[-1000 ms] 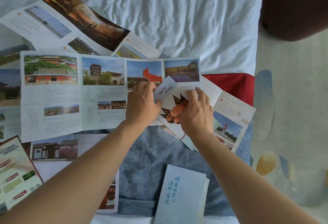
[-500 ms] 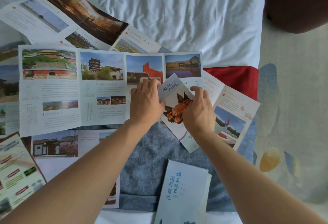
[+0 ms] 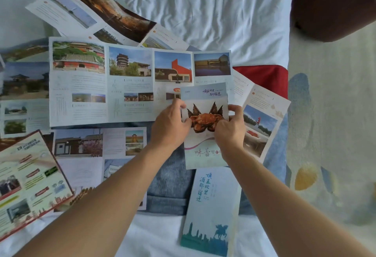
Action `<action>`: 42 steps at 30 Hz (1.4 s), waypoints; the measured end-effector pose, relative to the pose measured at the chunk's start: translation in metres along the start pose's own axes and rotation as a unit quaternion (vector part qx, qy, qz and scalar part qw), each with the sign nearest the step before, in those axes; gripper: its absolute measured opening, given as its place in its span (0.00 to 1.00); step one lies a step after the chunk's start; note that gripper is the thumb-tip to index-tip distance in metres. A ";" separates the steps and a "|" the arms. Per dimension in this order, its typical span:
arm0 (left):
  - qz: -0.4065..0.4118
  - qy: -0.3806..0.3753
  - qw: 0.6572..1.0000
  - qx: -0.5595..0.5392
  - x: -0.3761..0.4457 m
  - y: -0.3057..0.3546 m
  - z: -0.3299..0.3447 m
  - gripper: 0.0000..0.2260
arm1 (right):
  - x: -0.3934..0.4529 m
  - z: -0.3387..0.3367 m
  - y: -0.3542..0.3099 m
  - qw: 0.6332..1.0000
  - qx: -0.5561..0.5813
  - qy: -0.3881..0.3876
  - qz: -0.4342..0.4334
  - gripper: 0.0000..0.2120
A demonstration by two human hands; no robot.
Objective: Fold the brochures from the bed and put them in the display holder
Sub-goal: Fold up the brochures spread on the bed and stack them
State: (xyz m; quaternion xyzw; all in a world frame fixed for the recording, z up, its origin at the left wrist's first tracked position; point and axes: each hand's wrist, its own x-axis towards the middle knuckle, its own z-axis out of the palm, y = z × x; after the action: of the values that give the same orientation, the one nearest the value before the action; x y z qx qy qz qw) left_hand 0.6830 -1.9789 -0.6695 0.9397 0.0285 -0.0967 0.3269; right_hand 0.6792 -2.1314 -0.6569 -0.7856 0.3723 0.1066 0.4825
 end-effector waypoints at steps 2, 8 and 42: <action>0.026 0.000 1.000 0.008 -0.018 -0.002 -0.002 0.14 | -0.016 0.000 0.009 1.000 -0.003 0.004 0.003 0.25; 0.121 -0.012 0.988 0.092 -0.078 -0.009 -0.008 0.13 | -0.069 -0.011 0.057 0.995 -0.083 0.042 -0.023 0.18; 0.254 -0.150 0.919 0.260 -0.182 -0.004 0.072 0.26 | -0.129 -0.060 0.183 0.885 -0.382 -0.029 -0.266 0.36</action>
State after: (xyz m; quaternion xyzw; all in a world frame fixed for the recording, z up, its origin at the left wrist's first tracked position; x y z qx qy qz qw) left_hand 0.4925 -2.0187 -0.6905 0.9417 -0.2868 -0.1538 0.0853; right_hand 0.4510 -2.1668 -0.6821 -0.9752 0.0655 0.1306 0.1662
